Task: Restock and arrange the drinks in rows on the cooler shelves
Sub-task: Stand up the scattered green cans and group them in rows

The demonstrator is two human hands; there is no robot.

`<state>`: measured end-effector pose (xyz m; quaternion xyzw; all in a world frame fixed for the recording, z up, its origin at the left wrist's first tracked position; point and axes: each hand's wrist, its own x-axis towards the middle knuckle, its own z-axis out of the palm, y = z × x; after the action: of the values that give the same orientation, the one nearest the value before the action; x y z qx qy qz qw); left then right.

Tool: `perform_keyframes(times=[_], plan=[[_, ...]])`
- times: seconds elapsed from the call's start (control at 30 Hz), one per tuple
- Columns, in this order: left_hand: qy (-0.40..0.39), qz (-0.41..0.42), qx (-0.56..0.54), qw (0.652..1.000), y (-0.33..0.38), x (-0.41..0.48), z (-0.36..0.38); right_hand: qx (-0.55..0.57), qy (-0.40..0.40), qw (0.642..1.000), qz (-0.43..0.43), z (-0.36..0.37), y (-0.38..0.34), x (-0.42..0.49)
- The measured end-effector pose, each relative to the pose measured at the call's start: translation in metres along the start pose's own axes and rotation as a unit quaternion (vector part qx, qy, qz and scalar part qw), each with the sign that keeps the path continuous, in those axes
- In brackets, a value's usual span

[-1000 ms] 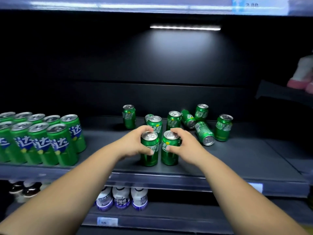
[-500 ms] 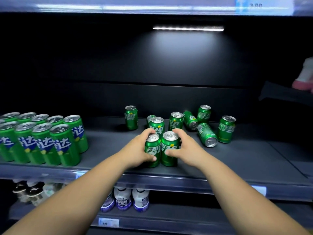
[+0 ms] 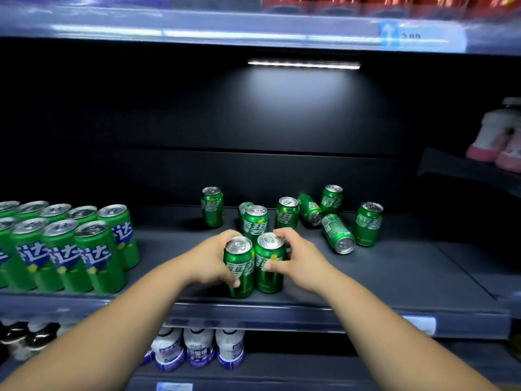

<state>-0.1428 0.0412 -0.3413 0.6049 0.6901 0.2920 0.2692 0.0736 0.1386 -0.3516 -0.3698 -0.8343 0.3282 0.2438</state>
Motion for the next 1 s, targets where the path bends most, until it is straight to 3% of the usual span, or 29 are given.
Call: perform_keyframes(times=[0.33, 0.67, 1.0], plan=[[0.051, 0.001, -0.037, 0.998, -0.012, -0.022, -0.009, -0.034, -0.047, 0.998, -0.006, 0.007, -0.025, 0.001], [0.009, -0.022, -0.003, 1.000, -0.009, -0.016, -0.017, -0.012, -0.080, 0.997, 0.006, -0.005, -0.027, 0.002], [-0.001, -0.029, -0.055, 0.998, -0.005, -0.016, -0.016, -0.024, -0.095, 0.995, -0.017, -0.012, -0.024, -0.007]])
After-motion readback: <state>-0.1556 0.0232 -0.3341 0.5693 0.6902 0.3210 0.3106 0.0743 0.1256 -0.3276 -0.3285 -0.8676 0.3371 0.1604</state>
